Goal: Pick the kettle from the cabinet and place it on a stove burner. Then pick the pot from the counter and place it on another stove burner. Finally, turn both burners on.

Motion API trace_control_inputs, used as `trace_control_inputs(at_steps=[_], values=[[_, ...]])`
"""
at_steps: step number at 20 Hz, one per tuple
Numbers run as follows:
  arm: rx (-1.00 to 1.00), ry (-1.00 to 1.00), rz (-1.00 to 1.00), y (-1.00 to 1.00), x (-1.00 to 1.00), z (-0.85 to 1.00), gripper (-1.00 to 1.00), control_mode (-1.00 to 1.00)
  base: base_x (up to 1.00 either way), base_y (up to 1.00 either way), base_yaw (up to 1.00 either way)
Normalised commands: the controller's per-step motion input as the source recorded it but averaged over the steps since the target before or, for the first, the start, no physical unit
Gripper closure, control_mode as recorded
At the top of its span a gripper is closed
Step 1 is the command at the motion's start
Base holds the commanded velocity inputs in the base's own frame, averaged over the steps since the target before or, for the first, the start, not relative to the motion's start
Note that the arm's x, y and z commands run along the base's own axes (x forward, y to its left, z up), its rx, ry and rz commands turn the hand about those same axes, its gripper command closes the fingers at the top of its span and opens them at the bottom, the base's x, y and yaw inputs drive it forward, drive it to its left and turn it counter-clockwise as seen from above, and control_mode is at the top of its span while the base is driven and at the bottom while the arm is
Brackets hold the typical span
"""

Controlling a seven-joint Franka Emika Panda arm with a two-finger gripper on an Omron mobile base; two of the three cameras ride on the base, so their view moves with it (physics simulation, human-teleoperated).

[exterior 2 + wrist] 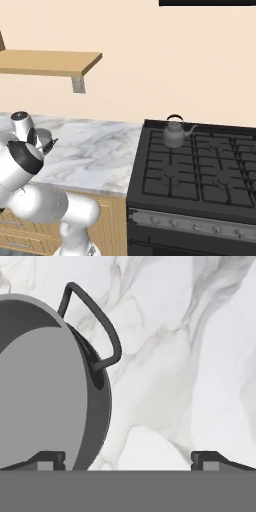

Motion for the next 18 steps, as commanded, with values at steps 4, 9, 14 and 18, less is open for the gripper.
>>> trace_control_inputs(at_steps=[4, 9, 14, 18], values=[[0.0, 0.01, 0.0, 0.13, 0.09, -0.14, -1.0, -1.0, 0.0, 0.0, 0.0], [0.0, 0.03, 0.0, 0.12, 0.05, -0.16, -1.0, -1.0, 0.0, 0.0, 0.0], [0.0, 0.03, 0.0, 0.13, 0.07, -0.13, -1.0, -1.0, 0.0, 0.0, 0.0], [0.0, 0.04, 0.0, 0.14, 0.11, -0.09, -1.0, -1.0, 0.0, 0.0, 0.0]])
